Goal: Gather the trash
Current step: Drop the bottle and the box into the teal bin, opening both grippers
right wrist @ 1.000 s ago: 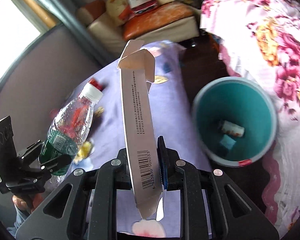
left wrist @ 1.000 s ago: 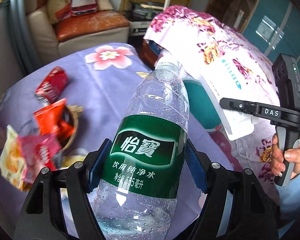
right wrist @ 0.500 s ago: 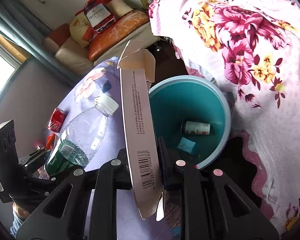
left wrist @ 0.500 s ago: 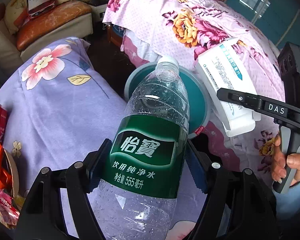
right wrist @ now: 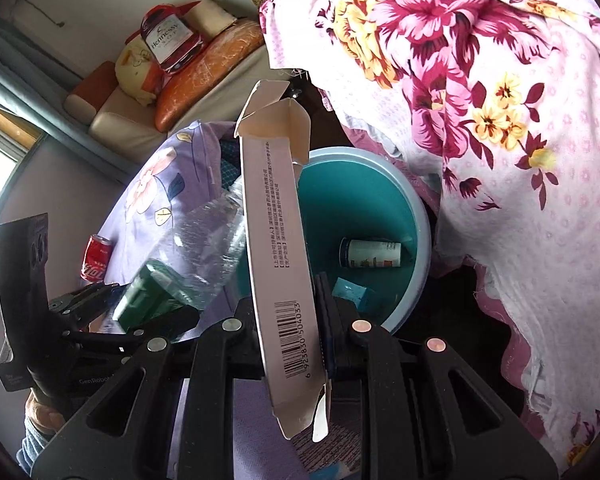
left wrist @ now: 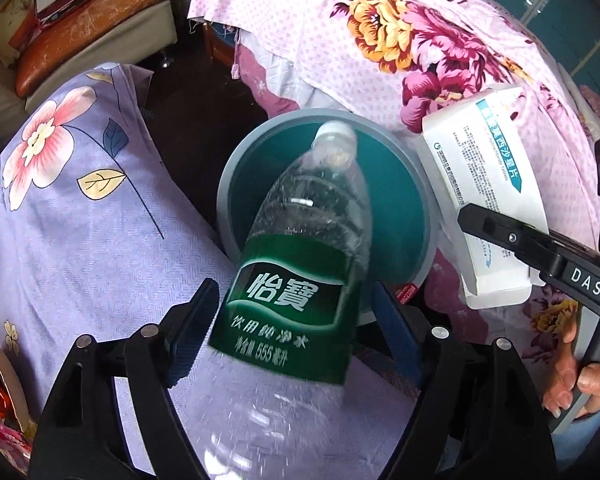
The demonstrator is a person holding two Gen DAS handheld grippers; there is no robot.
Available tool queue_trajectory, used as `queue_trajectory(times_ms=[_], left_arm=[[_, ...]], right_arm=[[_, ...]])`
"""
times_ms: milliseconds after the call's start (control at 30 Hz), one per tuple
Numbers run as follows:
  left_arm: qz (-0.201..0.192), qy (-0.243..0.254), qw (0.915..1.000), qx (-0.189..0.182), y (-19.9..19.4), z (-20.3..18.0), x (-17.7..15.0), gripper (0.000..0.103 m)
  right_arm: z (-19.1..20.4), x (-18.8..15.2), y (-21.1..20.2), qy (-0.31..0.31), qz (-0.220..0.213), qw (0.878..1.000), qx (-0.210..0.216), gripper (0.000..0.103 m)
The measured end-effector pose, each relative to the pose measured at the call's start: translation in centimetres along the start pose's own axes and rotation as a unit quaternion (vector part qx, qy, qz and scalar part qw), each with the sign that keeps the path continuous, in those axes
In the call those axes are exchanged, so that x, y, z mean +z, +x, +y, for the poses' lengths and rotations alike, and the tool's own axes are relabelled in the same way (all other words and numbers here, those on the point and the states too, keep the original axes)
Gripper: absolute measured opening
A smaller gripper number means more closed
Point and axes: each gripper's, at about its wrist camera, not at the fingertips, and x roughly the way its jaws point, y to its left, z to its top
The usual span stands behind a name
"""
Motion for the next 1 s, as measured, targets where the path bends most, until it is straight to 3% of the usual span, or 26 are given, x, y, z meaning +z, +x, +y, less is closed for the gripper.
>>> queue_trajectory(times_ms=[133,233,733,1000], left_arm=[[-0.007,-0.005,0.9999,-0.006,-0.1,-0.4,0.3,0.081],[-0.020,-0.002,0.9997,0.010,-0.6,-0.6,0.1,0.093],[-0.033,-0.027,0.9990,-0.012,-1.3,0.6,-0.6,0.093],[-0.047,-0.046,0.9976,-0.021,-2.5,1.9,-1.8,0.093]], right_arm=[[-0.4,-0.1,0.1,0.003,0.002,1.000,-0.002,0.018],[-0.6,-0.2,0.1,0.006,0.003,1.000,-0.003,0.018],[0.2,-0.1,1.4,0.003,0.016,1.000,-0.023,0.019],[2.8,1.0,3.7,-0.018,0.033,0.999,-0.023,0.023]])
